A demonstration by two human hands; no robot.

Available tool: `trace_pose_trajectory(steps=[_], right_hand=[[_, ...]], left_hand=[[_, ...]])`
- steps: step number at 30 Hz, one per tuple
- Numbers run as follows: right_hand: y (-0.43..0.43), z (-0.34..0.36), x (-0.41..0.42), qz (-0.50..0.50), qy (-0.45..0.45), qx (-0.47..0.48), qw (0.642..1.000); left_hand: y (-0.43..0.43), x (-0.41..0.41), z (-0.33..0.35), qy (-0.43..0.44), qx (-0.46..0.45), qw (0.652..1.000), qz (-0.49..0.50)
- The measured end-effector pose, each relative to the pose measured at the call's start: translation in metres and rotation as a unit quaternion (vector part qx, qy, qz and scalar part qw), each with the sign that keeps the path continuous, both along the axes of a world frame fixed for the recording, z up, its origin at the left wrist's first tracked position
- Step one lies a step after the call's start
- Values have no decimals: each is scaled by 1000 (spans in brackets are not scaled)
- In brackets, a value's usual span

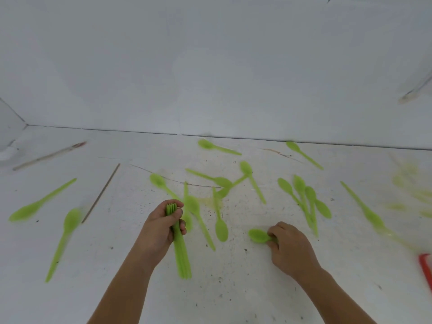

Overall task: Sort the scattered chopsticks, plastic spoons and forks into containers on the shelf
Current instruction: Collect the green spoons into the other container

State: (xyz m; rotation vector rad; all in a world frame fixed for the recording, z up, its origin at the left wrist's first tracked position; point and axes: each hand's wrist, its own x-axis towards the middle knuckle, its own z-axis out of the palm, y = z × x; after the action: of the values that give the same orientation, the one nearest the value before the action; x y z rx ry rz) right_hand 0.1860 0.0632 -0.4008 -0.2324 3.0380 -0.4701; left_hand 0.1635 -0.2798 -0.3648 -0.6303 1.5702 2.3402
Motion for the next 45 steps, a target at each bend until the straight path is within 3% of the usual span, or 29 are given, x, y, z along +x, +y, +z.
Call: trace_pose_trajectory(steps=[4,7,10,12,14,17,19,22,24,27,31,37,38,42,45], right_hand=[[-21,14,-7,-27,-51,-40,998],[-45,20,-15,-58,-93,-123,986],[-63,21,-23,-107,-143,-187,966],[-67,19,-26,-144,-166,-215,951],[-65,16,-26,-194,-192,-254,928],[-59,17,-28,-267,-230,-342,871],[-54,21,-31,-288,-239,-382,845],[-47,31,-36,-304,-231,-452,806],[-44,39,-37,-303,-211,-498,784],[-43,52,-36,-299,-180,-559,752],[-38,64,-32,-306,-155,-602,721],[-40,83,-30,-296,-159,-641,690],[-44,88,-30,-289,-159,-643,691],[-66,102,-27,-305,-141,-617,711],[-85,91,-22,-356,-107,-574,729]], left_hand=[[-5,-6,-7,-26,-236,970,-53],[6,-11,-4,12,-430,894,-122],[28,-11,-6,76,-505,834,-211],[42,-18,-8,167,-570,752,-284],[55,-29,-10,258,-610,646,-381],[67,-45,-9,307,-652,495,-486],[70,-52,-8,316,-662,459,-501],[71,-55,-10,328,-672,443,-494],[72,-52,-12,333,-672,453,-482],[73,-47,-13,344,-655,505,-445],[76,-45,-9,360,-594,625,-356],[82,-44,27,279,-415,838,-221],[83,-44,31,271,-402,849,-212],[95,-36,30,254,-452,826,-221],[109,-24,29,202,-382,876,-213]])
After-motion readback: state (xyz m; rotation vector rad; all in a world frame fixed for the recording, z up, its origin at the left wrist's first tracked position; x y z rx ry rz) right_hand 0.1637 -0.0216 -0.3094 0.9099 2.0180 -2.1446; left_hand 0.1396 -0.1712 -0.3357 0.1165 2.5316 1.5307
